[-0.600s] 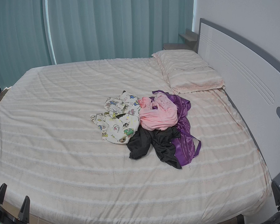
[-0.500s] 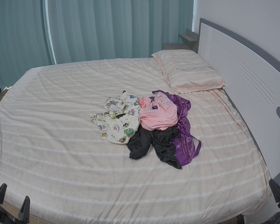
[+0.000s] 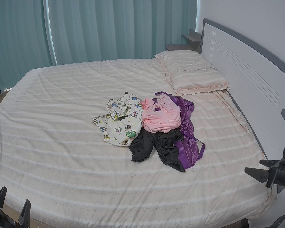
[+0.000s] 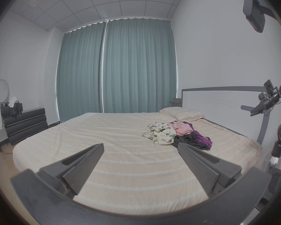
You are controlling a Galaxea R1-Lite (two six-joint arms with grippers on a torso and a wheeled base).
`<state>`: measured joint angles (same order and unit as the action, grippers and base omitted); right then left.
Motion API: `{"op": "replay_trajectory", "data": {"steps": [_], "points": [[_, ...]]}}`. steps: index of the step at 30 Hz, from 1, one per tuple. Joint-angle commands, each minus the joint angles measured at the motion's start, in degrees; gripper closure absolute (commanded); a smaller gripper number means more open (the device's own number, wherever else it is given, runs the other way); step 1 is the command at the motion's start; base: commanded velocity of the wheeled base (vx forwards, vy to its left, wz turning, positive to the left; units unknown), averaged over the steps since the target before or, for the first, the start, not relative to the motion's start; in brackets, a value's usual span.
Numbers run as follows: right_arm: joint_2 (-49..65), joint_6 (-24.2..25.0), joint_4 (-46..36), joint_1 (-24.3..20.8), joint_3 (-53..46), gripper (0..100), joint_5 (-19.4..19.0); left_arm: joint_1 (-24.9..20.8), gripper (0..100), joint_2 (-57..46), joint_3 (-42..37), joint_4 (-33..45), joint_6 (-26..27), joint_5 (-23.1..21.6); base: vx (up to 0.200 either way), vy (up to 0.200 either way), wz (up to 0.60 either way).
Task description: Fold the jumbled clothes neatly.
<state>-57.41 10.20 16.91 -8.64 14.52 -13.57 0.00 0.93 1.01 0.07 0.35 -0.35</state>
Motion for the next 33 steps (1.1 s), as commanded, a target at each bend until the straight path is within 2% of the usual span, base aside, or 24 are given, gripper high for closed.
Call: {"op": "replay_trajectory", "data": {"steps": [1,8,9,14,22,27,33], "points": [[-32.86,6.85,17.46,-8.85,2.97,0,-1.2,0.0,0,-0.93,-0.92,0.01,0.09,0.0,0.0,0.0,0.0],[-45.07,12.3,24.66,-11.13,8.16,0,1.79,0.0,0,-0.93,-0.92,0.01,0.09,0.0,0.0,0.0,0.0],[-49.12,15.72,26.77,-12.8,10.35,0,3.81,0.0,0,-0.93,-0.92,0.01,0.09,0.0,0.0,0.0,0.0],[-58.87,21.96,31.52,-16.76,16.42,0,9.09,0.0,0,-0.93,-0.92,0.01,0.09,0.0,0.0,0.0,0.0],[-70.48,22.84,32.22,-18.34,27.14,0,13.39,0.0,0,-0.93,-0.92,0.01,0.09,0.0,0.0,0.0,0.0],[-75.4,25.39,31.78,-19.39,32.68,0,16.12,0.0,0,-0.93,-0.92,0.01,0.0,0.0,0.0,0.0,0.0],[-78.56,25.57,31.43,-19.22,36.37,0,16.82,0.0,0,-0.93,-0.92,0.01,0.0,0.0,0.0,0.0,0.0]]}}
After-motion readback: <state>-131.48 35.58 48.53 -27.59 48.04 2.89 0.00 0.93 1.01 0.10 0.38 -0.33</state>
